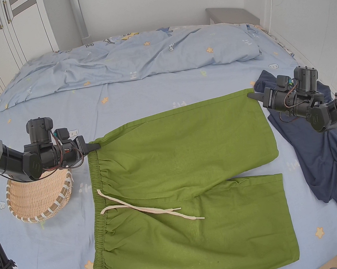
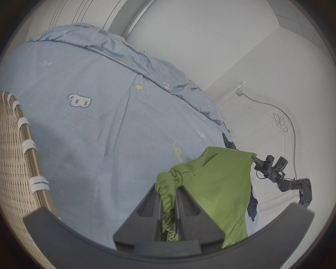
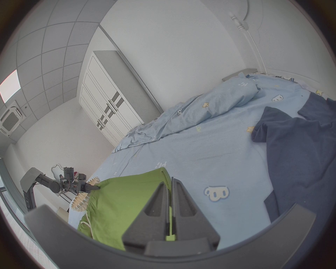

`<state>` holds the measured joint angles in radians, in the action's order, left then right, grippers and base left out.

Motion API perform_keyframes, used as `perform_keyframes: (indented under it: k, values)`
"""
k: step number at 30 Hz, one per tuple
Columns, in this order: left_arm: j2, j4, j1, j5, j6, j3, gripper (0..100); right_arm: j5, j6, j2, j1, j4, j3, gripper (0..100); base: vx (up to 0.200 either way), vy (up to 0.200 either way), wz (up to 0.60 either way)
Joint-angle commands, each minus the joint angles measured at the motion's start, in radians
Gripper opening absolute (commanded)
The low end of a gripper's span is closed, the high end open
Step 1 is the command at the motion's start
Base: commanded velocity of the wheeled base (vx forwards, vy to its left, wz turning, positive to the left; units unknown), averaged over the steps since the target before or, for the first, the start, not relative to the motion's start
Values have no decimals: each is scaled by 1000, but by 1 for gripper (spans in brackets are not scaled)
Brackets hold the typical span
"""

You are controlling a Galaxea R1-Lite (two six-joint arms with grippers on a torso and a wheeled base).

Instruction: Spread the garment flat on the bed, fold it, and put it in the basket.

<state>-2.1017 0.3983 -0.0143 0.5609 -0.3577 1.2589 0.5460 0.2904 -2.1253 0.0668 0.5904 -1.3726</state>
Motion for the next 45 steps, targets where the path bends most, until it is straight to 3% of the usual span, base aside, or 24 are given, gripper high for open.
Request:
perform_keyframes:
  k: [1,6,16,17,28,36,40,45]
  values:
    - [-26,20,-3,-7,-1,4,0,0,-1,-93,-5,-3,-53,0,0,0,0]
    - [-63,62,0,-64,-6,23,0,-1,-1,-170,-9,-8,-123,0,0,0,0]
    - [-64,62,2,-67,-6,28,0,-6,1,-226,-10,-57,-207,0,0,0,0]
    - [-64,62,2,-67,-6,28,100,-6,1,-228,-10,-61,-211,100,0,0,0]
    - [-43,66,11,-67,-4,17,100,-14,4,-200,-19,-63,-201,100,0,0,0]
    - [117,63,11,-95,-14,-47,100,-15,18,58,-45,-60,43,100,0,0,0]
    - [252,65,36,-96,-84,-227,100,-4,90,258,-51,-63,306,100,0,0,0]
    - [390,73,39,-87,-112,-526,100,-3,93,409,-51,-55,595,100,0,0,0]
